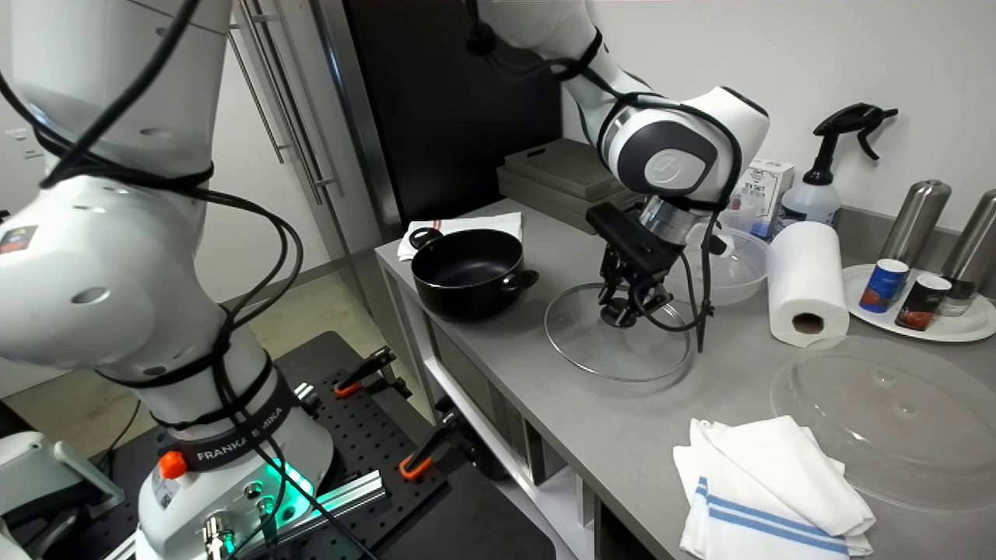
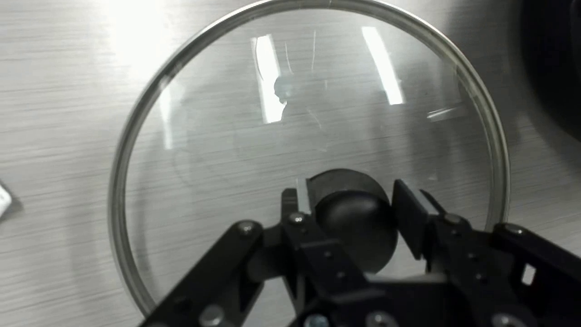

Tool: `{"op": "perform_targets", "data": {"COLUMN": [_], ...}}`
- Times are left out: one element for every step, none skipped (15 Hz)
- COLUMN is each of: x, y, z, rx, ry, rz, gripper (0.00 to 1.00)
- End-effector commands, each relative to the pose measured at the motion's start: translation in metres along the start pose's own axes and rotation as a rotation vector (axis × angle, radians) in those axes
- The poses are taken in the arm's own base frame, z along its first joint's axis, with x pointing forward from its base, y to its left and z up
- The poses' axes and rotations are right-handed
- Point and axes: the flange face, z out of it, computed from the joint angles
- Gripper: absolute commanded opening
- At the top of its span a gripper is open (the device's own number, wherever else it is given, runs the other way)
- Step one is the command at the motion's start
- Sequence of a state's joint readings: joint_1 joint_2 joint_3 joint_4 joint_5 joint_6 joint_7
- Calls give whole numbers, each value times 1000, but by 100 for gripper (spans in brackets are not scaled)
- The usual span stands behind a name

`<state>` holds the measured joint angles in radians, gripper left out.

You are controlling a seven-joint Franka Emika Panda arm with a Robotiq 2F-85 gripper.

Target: Pick up the lid and put it on the counter

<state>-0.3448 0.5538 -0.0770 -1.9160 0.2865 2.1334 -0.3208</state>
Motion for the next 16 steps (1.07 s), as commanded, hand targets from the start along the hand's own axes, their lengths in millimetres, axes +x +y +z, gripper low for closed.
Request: {"op": "perform_targets", "data": {"x": [12, 16, 18, 22, 25, 27, 30, 33, 35, 36, 37, 38, 39, 39, 40, 39], "y": [7, 10, 12, 15, 18, 21, 24, 26, 27, 28, 28, 28, 28, 27, 27, 27], "z": [6, 10, 13, 16, 20, 22, 25, 27, 28, 25, 25, 24, 22, 22, 21, 20], "rx": [-12, -21, -28, -37, -49, -52, -62, -69, -72, -73, -73, -72, -71, -71, -70, -69], "ry": [38, 46, 52, 62, 73, 75, 85, 90, 93, 98, 101, 103, 105, 106, 108, 109], "rz": [62, 77, 90, 105, 120, 133, 147, 158, 168, 176, 181, 185, 186, 186, 186, 186], "gripper": [22, 22, 22, 22, 22, 22, 22, 22, 22, 22, 22, 22, 22, 22, 65, 73]}}
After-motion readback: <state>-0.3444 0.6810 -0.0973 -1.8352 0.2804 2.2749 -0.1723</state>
